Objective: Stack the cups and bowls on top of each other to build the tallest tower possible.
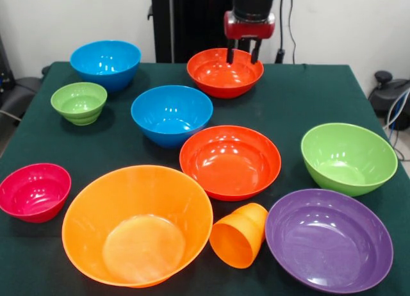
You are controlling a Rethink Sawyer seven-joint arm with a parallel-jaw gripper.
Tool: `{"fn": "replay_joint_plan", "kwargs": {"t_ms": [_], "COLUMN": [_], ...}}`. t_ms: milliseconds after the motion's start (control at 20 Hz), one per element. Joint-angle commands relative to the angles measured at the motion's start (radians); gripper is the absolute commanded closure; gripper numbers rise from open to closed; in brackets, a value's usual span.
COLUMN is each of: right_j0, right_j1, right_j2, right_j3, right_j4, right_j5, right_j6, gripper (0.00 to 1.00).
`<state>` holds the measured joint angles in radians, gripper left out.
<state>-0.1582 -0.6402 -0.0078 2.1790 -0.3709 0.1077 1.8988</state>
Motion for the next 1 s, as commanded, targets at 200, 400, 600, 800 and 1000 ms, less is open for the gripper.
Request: {"fn": "replay_joint_plan", "kwargs": {"t_ms": [200, 400, 600, 800, 1000], "right_j0": [0.021, 0.082, 0.128, 0.160, 0.210], "right_j1": [-0.145, -0.165, -0.058, 0.075, 0.166], "right_j2": [0.182, 0.151, 0.132, 0.064, 0.014], "right_j3": [0.062, 0.040, -0.001, -0.023, -0.058], "right_j4": [0.114, 0.142, 0.149, 0.105, 0.110], "right_j5": [0.055, 0.074, -0.053, -0.205, -0.213], "right_j6": [0.156, 0.168, 0.191, 0.184, 0.165], "gripper": [0.00, 0.00, 0.00, 0.00, 0.00]}}
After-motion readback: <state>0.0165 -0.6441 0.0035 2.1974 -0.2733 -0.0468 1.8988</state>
